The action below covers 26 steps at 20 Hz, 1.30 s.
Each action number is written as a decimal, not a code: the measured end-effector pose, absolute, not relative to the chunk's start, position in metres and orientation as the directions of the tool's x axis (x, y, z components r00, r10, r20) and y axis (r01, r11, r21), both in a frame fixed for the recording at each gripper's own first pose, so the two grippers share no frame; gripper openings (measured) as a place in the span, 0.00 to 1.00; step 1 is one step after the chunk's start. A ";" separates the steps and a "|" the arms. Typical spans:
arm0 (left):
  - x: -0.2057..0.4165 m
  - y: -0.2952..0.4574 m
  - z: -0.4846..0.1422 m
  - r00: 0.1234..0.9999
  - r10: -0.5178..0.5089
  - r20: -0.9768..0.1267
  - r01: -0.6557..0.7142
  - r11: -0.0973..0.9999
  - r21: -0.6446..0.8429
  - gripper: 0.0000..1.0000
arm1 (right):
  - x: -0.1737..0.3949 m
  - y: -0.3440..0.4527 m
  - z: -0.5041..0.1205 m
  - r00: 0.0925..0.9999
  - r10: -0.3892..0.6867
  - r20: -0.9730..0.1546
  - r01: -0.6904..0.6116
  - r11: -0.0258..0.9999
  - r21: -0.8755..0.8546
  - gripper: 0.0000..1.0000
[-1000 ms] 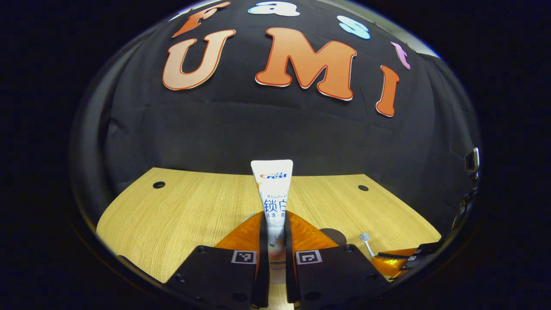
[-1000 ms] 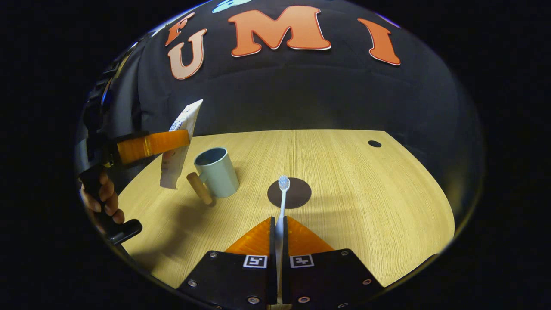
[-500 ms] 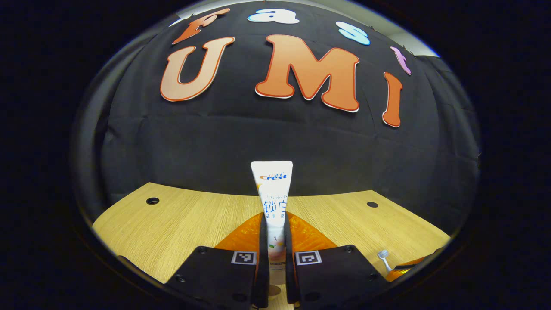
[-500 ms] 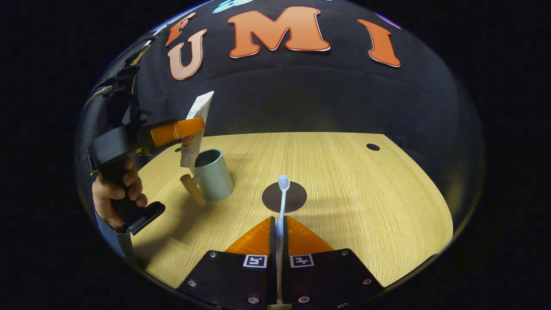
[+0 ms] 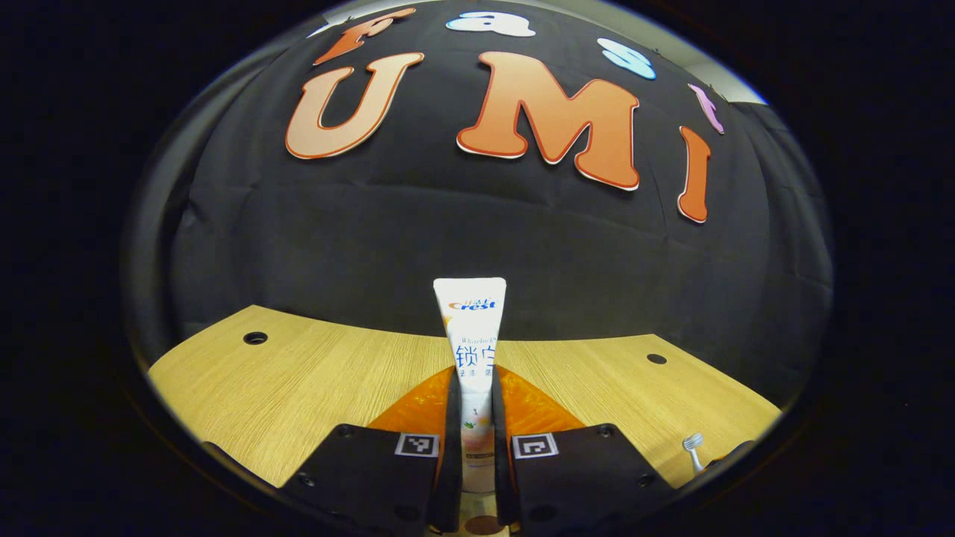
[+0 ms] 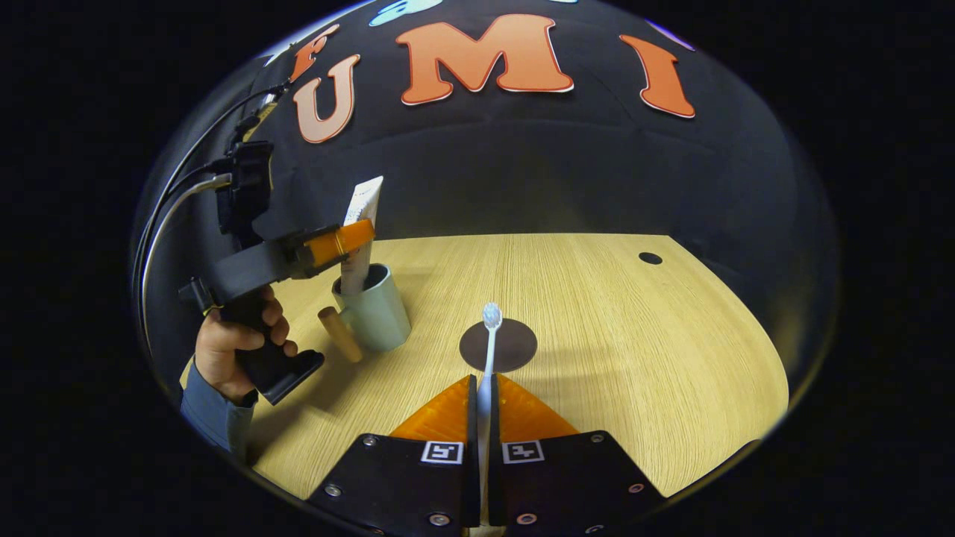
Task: Put the toothbrush and toothpaste on the desktop into the cup, then pick up the cup and place it on the coaster on the desktop.
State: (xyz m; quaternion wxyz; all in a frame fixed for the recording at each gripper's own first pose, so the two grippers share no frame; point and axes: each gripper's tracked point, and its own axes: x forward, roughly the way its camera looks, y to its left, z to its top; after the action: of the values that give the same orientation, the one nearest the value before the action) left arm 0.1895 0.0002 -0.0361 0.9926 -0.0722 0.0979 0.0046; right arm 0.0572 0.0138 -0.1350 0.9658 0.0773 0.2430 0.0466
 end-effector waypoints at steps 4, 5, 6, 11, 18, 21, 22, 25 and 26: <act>0.180 -0.002 -0.043 0.970 -0.037 -0.240 0.000 0.988 -0.152 0.29 | 0.063 0.021 -0.122 0.901 0.170 -0.398 -0.094 0.975 0.204 0.05; 0.179 -0.001 -0.045 0.969 -0.036 -0.244 -0.001 0.989 -0.148 0.31 | 0.065 0.026 -0.118 0.908 0.181 -0.379 -0.106 0.972 0.208 0.05; 0.176 -0.001 -0.048 0.965 -0.037 -0.258 -0.001 0.989 -0.145 0.34 | 0.068 0.029 -0.112 0.914 0.187 -0.359 -0.114 0.970 0.215 0.05; 0.147 0.010 -0.035 0.974 -0.041 -0.224 0.016 0.993 -0.114 0.46 | 0.085 0.044 -0.099 0.931 0.217 -0.292 -0.152 0.961 0.231 0.05; 0.104 0.026 -0.027 0.975 -0.045 -0.220 0.031 0.997 -0.067 0.99 | 0.117 0.081 -0.056 0.959 0.269 -0.092 -0.240 0.940 0.240 0.05; 0.088 0.035 -0.028 0.975 -0.038 -0.219 0.024 0.998 -0.064 0.99 | 0.131 0.093 -0.043 0.960 0.278 -0.019 -0.264 0.931 0.250 0.05; 0.082 0.038 -0.029 0.975 -0.034 -0.219 0.022 0.998 -0.055 0.99 | 0.137 0.095 -0.039 0.959 0.282 0.014 -0.275 0.925 0.262 0.05; 0.068 0.051 -0.032 0.976 -0.008 -0.220 0.006 1.000 -0.009 0.99 | 0.150 0.109 -0.031 0.950 0.300 0.085 -0.312 0.898 0.312 0.05; 0.066 0.054 -0.034 0.976 -0.002 -0.219 0.002 1.000 -0.003 0.99 | 0.154 0.112 -0.025 0.947 0.301 0.114 -0.322 0.889 0.326 0.05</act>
State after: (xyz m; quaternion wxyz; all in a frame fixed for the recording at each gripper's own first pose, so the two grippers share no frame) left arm 0.0656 0.0543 -0.0335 0.9939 -0.0015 0.1101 -0.0009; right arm 0.1541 0.1117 -0.0252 0.9713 0.1730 -0.0302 0.1604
